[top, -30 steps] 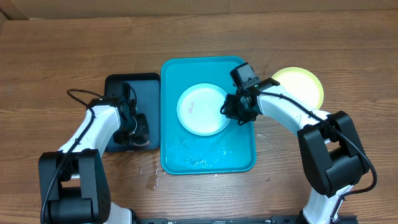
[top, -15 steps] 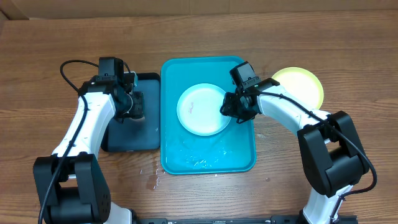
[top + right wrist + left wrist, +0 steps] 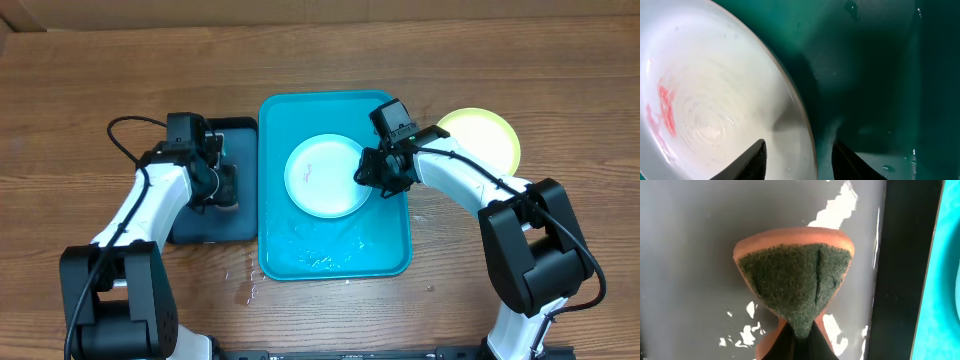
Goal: Clean dirty plates on tray and stack at the side
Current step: 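Grasp the sponge with the left gripper in the black tray, then dip the sponge in the black tray water with the left gripper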
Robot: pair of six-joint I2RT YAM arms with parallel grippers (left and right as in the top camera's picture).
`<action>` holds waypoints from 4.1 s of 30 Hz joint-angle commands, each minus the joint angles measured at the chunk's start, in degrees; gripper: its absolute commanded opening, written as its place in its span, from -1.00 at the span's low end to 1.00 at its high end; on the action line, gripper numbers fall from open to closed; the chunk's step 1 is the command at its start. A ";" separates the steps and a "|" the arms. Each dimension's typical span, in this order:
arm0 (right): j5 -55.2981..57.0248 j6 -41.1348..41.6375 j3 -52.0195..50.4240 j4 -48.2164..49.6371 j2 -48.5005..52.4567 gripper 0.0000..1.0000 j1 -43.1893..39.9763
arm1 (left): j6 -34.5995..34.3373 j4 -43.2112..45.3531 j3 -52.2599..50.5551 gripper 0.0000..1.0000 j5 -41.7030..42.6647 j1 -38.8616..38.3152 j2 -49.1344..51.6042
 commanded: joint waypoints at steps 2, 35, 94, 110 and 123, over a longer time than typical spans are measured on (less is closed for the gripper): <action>0.68 -0.15 0.42 0.35 -1.01 -0.11 0.00 | 0.63 2.29 -2.36 -0.91 1.60 0.22 -0.85; 0.00 -0.13 -1.22 2.27 -0.44 -0.92 0.00 | -1.07 7.15 -5.31 -0.46 1.40 0.22 -0.55; -2.60 0.09 -1.22 0.44 -0.44 -0.92 0.42 | 5.53 4.61 2.16 -0.92 0.04 -0.15 3.06; -2.56 0.07 -1.22 1.01 -0.44 -0.92 0.44 | 4.50 3.30 0.00 -0.92 -1.75 -0.09 5.51; -2.80 0.07 -1.22 1.36 -0.44 -0.92 0.44 | 4.52 -8.37 15.63 -0.92 -12.20 -0.59 0.35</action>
